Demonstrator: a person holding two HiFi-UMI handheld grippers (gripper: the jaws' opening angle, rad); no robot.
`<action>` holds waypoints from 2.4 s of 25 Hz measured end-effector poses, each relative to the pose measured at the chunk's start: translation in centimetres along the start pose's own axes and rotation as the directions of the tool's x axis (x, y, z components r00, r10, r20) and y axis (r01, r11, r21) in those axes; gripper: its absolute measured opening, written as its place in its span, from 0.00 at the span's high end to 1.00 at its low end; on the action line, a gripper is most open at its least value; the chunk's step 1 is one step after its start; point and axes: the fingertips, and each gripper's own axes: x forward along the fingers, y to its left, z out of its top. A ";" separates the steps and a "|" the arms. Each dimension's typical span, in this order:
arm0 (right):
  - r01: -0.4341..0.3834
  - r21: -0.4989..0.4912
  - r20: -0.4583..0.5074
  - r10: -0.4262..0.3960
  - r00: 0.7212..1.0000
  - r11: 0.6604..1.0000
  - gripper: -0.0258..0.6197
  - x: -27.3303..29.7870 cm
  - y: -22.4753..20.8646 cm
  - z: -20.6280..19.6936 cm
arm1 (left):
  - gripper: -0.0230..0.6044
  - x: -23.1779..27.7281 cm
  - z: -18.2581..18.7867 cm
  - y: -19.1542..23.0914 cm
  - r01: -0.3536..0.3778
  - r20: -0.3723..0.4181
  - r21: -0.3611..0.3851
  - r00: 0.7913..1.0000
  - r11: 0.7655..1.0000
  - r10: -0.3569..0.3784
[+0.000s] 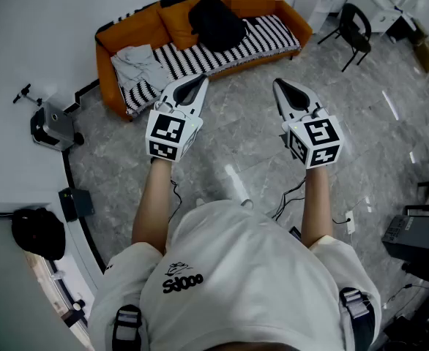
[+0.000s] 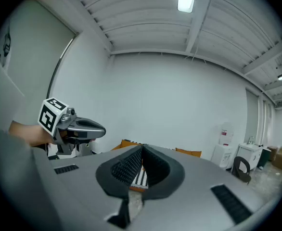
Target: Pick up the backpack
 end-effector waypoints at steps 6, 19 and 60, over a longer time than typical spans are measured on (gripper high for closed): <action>0.008 0.007 -0.007 -0.008 1.000 1.000 0.91 0.9 0.7 0.1 | 0.93 -0.5 -1.1 1.3 0.009 -0.006 -0.018 1.000 1.000 -0.009; 0.056 0.086 0.006 -0.056 0.998 0.995 0.91 5.4 5.7 1.2 | 0.93 -4.5 -4.4 7.4 0.029 -0.026 -0.049 0.999 0.998 -0.030; -0.078 0.001 0.003 0.078 0.997 0.997 0.91 35.7 -21.4 1.4 | 0.93 30.2 -6.1 24.2 -0.101 -0.124 -0.061 0.988 0.993 0.093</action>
